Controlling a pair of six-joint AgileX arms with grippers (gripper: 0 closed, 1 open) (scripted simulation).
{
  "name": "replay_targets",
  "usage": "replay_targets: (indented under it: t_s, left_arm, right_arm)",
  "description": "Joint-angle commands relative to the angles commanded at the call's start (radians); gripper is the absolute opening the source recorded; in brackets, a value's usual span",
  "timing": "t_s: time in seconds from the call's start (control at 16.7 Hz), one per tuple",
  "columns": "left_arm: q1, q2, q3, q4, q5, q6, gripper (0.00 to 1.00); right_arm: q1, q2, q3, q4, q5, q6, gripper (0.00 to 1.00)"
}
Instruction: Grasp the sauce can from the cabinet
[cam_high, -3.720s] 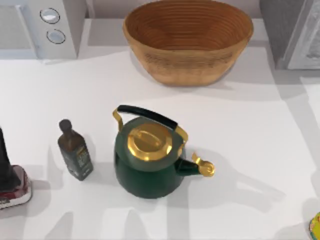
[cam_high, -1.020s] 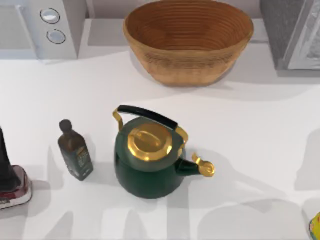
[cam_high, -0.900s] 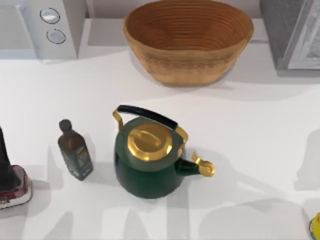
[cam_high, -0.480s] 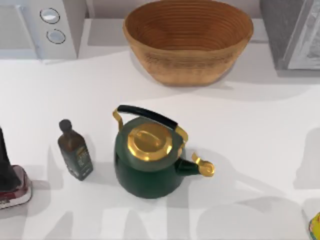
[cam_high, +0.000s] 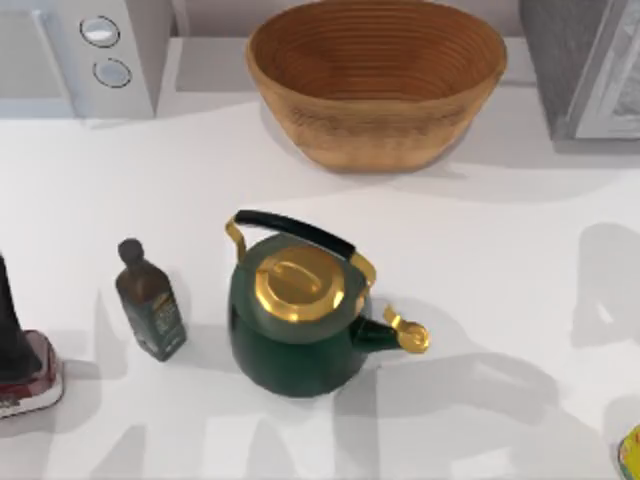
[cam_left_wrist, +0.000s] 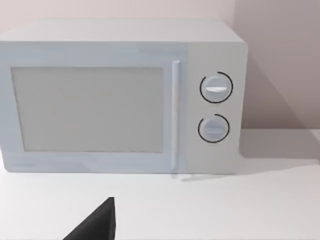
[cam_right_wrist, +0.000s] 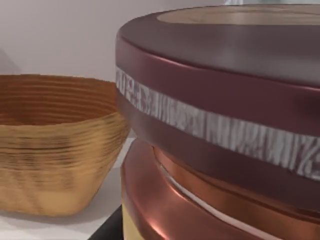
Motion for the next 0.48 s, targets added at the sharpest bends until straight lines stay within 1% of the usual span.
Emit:
replay_targets:
  t_s: [0.48]
  left_arm:
    - [0.0, 0.0, 0.0, 0.0, 0.0, 0.0, 1.0]
  right_arm:
    - [-0.087, 0.79, 0.113, 0.704, -0.396, 0.01, 0.0]
